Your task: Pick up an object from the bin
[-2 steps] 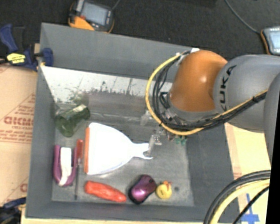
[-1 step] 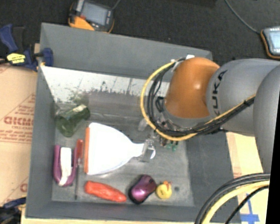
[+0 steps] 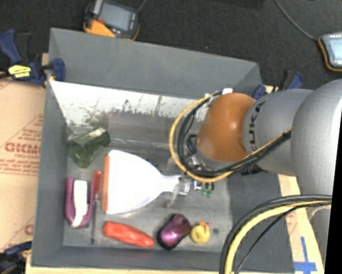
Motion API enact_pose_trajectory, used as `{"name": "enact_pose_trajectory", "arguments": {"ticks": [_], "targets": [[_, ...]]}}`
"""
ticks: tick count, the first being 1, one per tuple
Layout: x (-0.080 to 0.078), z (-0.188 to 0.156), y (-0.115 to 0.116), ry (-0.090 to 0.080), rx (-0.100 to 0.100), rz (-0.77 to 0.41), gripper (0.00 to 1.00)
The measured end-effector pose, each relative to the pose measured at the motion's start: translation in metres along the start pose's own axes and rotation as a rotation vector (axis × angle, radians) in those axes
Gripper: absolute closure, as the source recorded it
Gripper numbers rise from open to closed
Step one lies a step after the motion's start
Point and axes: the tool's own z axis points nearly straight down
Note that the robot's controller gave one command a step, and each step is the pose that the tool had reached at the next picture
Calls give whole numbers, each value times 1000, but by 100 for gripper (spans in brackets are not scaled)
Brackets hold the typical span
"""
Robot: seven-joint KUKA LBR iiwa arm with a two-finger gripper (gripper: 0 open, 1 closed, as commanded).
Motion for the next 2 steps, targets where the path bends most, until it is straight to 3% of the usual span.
{"name": "enact_pose_trajectory", "arguments": {"ticks": [1,2], "targets": [[11,-5,3,-3,-3,98,100],[11,-5,3,-3,-3,98,100]]}}
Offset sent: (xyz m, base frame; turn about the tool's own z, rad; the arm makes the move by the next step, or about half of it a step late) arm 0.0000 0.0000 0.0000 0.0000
